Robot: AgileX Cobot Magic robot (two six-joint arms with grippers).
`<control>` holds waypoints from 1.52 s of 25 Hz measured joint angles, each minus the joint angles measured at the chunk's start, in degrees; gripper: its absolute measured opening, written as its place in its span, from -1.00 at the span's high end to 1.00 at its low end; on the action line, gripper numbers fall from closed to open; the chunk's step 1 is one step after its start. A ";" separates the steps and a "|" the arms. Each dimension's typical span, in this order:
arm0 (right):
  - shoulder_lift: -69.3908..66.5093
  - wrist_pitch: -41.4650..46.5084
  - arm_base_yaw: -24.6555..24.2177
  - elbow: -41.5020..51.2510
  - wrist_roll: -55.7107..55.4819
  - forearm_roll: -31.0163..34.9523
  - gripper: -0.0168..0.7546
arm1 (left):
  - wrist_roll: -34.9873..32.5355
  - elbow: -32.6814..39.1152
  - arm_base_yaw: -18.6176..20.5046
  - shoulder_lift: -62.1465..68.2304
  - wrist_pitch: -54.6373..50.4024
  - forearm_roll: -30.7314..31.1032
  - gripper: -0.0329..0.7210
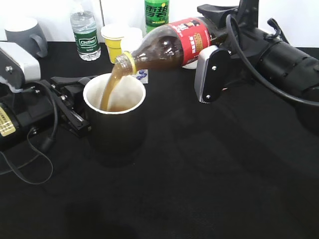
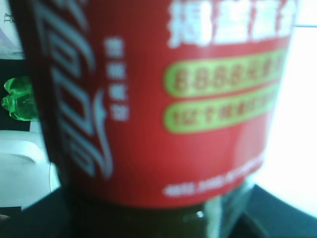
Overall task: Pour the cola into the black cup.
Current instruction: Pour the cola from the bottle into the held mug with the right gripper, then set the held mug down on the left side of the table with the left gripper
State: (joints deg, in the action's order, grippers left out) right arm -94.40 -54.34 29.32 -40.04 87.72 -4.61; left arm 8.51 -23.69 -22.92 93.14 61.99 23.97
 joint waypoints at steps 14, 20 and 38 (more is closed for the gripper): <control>0.00 -0.30 0.00 -0.12 -0.18 0.59 -0.02 | -0.05 0.00 0.00 0.00 -0.06 -0.16 0.81; 0.00 0.94 0.00 -0.16 -11.16 1.05 -0.02 | -0.10 0.00 0.00 0.00 -0.11 -2.08 0.81; 7.62 6.36 -7.00 5.59 -88.15 8.41 -0.01 | -12.93 -9.38 16.12 10.49 1.54 -27.49 0.81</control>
State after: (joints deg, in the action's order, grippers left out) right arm -86.78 -47.98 22.33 -34.46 -0.43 3.80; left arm -4.43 -33.07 -6.80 103.63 63.53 -3.52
